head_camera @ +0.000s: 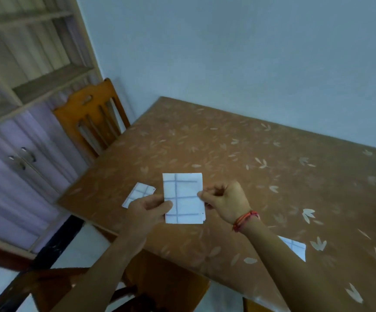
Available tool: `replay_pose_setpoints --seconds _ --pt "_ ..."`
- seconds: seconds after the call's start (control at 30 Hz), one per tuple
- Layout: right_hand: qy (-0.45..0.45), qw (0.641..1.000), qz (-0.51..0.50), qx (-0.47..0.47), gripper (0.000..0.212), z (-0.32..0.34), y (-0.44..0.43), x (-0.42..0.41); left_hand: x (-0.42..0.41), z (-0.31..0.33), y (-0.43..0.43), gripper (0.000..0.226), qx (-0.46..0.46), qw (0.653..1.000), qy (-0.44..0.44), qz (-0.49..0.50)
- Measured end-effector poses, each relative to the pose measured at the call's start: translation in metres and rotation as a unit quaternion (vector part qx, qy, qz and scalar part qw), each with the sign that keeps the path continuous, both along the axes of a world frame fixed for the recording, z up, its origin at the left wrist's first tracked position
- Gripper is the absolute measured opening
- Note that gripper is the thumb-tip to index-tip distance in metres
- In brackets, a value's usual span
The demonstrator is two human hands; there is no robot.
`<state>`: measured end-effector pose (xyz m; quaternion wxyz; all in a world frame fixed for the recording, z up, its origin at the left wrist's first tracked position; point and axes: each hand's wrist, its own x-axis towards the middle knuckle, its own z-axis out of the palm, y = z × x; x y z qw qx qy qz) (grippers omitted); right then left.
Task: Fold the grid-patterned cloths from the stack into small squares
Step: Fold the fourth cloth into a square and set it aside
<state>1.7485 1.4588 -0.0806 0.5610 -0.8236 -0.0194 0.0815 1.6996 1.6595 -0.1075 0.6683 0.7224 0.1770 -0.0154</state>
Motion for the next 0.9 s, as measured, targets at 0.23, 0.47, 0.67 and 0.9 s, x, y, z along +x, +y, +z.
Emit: replay_pose_setpoints --seconds 0.23,0.47,0.67,0.9 --pt "0.029 0.994 0.09 0.048 0.006 0.01 0.08 -0.01 -0.055 0.012 0.059 0.02 -0.008 0.988 -0.026 0.152" --pt "0.045 0.975 0.208 0.067 0.005 0.016 0.189 -0.045 -0.13 0.018 0.138 0.01 -0.003 0.967 -0.032 0.254" --pt "0.061 0.959 0.267 0.071 0.006 0.01 0.269 -0.084 -0.184 0.016 0.198 0.011 -0.03 0.949 -0.037 0.313" --pt "0.058 0.955 0.285 0.051 0.008 0.007 0.379 -0.132 -0.237 0.019 0.302 0.019 -0.016 0.95 -0.058 0.308"
